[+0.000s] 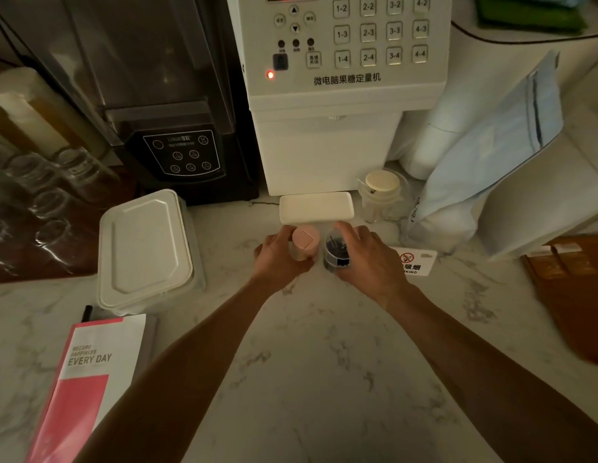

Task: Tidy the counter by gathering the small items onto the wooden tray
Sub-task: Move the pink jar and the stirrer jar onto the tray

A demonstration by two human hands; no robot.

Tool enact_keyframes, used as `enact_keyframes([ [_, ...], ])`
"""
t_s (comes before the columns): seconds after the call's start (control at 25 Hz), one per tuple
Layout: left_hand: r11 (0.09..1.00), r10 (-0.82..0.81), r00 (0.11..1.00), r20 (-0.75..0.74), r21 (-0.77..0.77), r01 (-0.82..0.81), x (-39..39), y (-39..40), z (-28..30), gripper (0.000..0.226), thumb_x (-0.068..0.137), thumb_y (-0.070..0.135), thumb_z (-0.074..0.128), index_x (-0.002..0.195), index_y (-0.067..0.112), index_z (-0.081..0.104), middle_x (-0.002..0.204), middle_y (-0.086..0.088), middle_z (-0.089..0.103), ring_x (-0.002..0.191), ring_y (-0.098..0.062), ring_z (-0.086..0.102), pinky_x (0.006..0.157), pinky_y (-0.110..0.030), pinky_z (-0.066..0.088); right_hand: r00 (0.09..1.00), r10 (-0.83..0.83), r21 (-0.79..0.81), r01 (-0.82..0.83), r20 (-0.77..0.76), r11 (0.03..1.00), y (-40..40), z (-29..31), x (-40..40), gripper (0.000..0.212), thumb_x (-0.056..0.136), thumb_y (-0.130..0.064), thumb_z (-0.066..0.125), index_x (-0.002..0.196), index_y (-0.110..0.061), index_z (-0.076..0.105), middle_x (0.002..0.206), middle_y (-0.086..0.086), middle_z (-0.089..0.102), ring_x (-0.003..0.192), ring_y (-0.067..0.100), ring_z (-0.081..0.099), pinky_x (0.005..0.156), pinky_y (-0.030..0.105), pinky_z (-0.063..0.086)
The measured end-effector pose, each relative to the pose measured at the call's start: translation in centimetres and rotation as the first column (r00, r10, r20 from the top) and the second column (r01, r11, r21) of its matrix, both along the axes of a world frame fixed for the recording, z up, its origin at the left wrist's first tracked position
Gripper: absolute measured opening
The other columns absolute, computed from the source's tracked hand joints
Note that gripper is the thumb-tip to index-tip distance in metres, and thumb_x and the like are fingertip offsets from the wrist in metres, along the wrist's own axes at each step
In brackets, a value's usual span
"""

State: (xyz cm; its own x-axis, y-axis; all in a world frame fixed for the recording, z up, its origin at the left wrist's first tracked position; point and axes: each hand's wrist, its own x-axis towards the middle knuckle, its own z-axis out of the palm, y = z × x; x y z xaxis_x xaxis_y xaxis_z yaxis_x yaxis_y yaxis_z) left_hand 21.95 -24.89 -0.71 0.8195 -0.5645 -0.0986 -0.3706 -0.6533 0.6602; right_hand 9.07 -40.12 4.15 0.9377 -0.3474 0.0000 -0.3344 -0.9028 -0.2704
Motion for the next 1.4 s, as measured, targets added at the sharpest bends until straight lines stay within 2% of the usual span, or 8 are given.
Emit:
enact_keyframes([
  [0.12,0.999,0.025,1.000,-0.011,-0.026,-0.025,-0.5,0.2,-0.1,0.068,0.063,0.047,0.084,0.116,0.040,0.041,0.116,0.008,0.065,0.105,-0.016,0.058,0.092,-0.043,0.049,0.999,-0.029,0.019,0.028,0.021,0.999,0.8,-0.4,0.1,0.076,0.075,-0.031,0.078,0.135,-0.026,0.032,0.115,0.012,0.053,0.098,0.032,0.059,0.064,0.039,0.051],
  [0.24,0.997,0.049,0.998,-0.033,-0.061,-0.051,-1.2,0.8,0.0,0.067,0.063,0.046,0.085,0.117,0.038,0.045,0.117,0.006,0.065,0.100,-0.013,0.059,0.079,-0.027,0.049,0.999,-0.041,0.036,0.040,0.032,0.999,1.6,-0.8,0.5,0.075,0.076,-0.024,0.077,0.136,-0.026,0.032,0.118,0.012,0.051,0.095,0.033,0.062,0.059,0.037,0.050],
  [0.44,0.992,0.083,0.992,-0.099,-0.088,-0.092,-2.8,3.0,0.5,0.067,0.064,0.044,0.084,0.119,0.039,0.045,0.118,0.003,0.061,0.102,-0.022,0.060,0.087,-0.050,0.054,0.997,-0.047,0.170,0.035,0.064,0.985,2.4,-1.2,-0.2,0.078,0.073,-0.022,0.078,0.133,-0.034,0.031,0.121,0.008,0.049,0.093,0.031,0.063,0.055,0.033,0.046],
  [0.64,0.982,0.087,0.990,-0.114,-0.156,-0.104,-5.1,6.0,1.1,0.067,0.065,0.042,0.086,0.120,0.032,0.049,0.115,0.005,0.064,0.107,-0.021,0.058,0.090,-0.047,0.051,0.988,-0.087,0.363,0.035,0.127,0.931,3.5,-1.0,-4.3,0.082,0.069,-0.027,0.080,0.135,-0.042,0.033,0.123,0.000,0.049,0.097,0.019,0.060,0.068,0.027,0.047],
  [0.84,0.973,-0.032,0.983,-0.179,-0.232,-0.010,-8.3,8.2,1.8,0.066,0.065,0.042,0.086,0.120,0.034,0.051,0.116,0.006,0.063,0.106,-0.017,0.058,0.086,-0.034,0.050,0.988,-0.094,0.418,0.035,0.120,0.908,5.4,-0.4,-10.5,0.086,0.068,-0.026,0.081,0.135,-0.049,0.032,0.130,-0.008,0.046,0.107,0.011,0.058,0.078,0.015,0.045],
  [1.0,0.960,-0.134,0.971,-0.199,-0.269,0.077,-11.4,9.0,2.3,0.064,0.062,0.048,0.084,0.117,0.047,0.051,0.112,0.021,0.062,0.103,-0.002,0.058,0.081,-0.016,0.043,0.981,-0.154,0.419,0.092,0.116,0.903,6.9,0.2,-15.6,0.085,0.071,-0.028,0.080,0.135,-0.052,0.029,0.133,-0.014,0.042,0.110,0.003,0.053,0.077,0.001,0.039],
  [1.2,0.932,-0.268,0.941,-0.205,-0.302,0.200,-15.5,8.1,3.2,0.061,0.061,0.049,0.083,0.109,0.065,0.047,0.110,0.044,0.055,0.104,0.016,0.052,0.078,0.002,0.037,0.942,-0.313,0.522,0.206,0.124,0.828,7.4,0.6,-20.6,0.088,0.069,-0.026,0.084,0.138,-0.042,0.033,0.130,-0.016,0.045,0.112,0.001,0.050,0.082,0.002,0.039],
  [1.4,0.914,-0.338,0.901,-0.273,-0.325,0.245,-19.5,5.5,3.0,0.064,0.061,0.049,0.084,0.117,0.049,0.054,0.112,0.029,0.063,0.105,0.009,0.056,0.078,-0.006,0.042,0.892,-0.438,0.577,0.299,0.113,0.760,5.9,1.1,-24.5,0.084,0.066,-0.026,0.087,0.135,-0.030,0.039,0.128,-0.010,0.052,0.112,0.008,0.054,0.091,0.020,0.046],
])
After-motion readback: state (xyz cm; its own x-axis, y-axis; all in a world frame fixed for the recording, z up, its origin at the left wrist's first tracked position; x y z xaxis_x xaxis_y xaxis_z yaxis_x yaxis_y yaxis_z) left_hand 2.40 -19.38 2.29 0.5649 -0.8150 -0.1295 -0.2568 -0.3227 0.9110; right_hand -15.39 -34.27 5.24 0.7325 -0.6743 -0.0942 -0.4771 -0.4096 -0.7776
